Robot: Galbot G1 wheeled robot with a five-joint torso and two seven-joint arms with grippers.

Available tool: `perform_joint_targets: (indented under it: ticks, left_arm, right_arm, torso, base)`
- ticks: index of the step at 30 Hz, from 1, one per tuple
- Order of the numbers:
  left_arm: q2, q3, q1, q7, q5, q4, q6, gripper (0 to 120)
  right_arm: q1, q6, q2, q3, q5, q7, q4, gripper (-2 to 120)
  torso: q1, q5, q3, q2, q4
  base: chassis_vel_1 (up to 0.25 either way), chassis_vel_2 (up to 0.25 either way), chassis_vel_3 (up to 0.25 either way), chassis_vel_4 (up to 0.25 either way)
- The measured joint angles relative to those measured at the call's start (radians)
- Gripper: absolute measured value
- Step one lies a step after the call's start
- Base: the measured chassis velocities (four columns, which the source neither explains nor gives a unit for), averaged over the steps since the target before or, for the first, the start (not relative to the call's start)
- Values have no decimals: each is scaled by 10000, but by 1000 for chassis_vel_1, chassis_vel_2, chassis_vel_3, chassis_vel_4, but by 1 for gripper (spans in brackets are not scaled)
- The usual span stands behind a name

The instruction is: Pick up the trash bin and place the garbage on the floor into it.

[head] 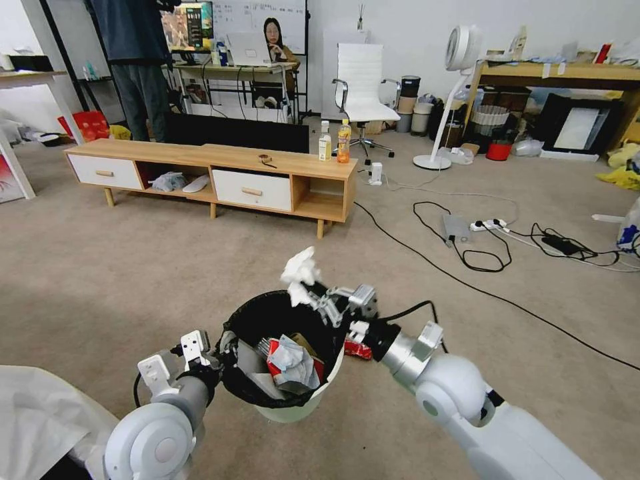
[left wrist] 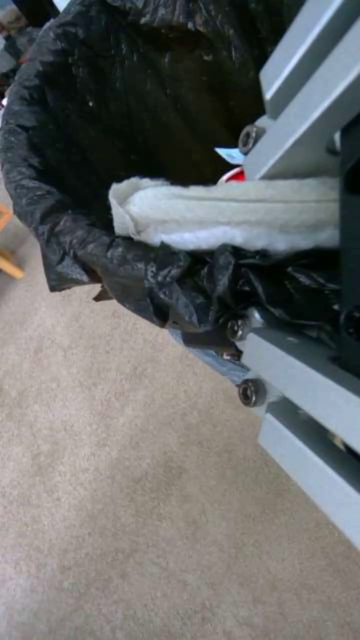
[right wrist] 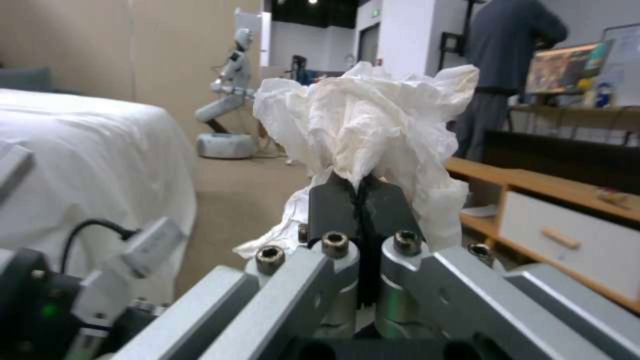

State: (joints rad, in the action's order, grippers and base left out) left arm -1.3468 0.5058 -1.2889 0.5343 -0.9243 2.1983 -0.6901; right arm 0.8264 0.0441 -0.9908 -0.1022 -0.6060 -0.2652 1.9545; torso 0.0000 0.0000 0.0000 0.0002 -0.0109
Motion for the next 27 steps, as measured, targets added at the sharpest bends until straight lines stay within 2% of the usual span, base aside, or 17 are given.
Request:
perform_joint_targets:
  ticks: [12,19,21,22,24,25,27]
  left_arm:
    - [38,7,110,-38,0,-106,0,7]
    - [80,41,134,-58,-35,-123,0,7]
    - [85,46,136,-62,-46,-116,1,7]
    - [85,46,136,-62,-46,-116,1,7]
    - [85,47,128,-64,-51,-79,3,7]
    - [85,47,128,-64,-51,-79,3,7]
    - [87,49,94,-71,-50,-64,6,7]
  right_arm:
    - [-337,-401,14,-717,-413,112,-221,0]
    - [-161,-962,38,-897,-131,772,-330,1]
    - [-88,-1332,77,-875,-67,1165,-314,12]
    - [-88,-1332,77,-875,-67,1165,-314,12]
    - [-14,-1768,100,-861,-75,1673,-226,22]
    - [-14,-1768,100,-861,-75,1673,-226,22]
    - [59,-2512,130,-827,-347,2306,8,33]
  torso:
    - [0,-1,0,-2,0]
    - [1,0,0,-2,0]
    - [0,0,0,-2,-1]
    - [0,0,0,-2,-1]
    - [0,0,0,-2,-1]
    - [0,0,0,-2,-1]
    - [0,0,0,-2,-1]
  base:
    - [0,0,0,0]
    - [0,0,0,0]
    - [0,0,0,0]
    - [0,0,0,0]
    - [0,0,0,0]
    - [0,0,0,0]
    - [0,0,0,0]
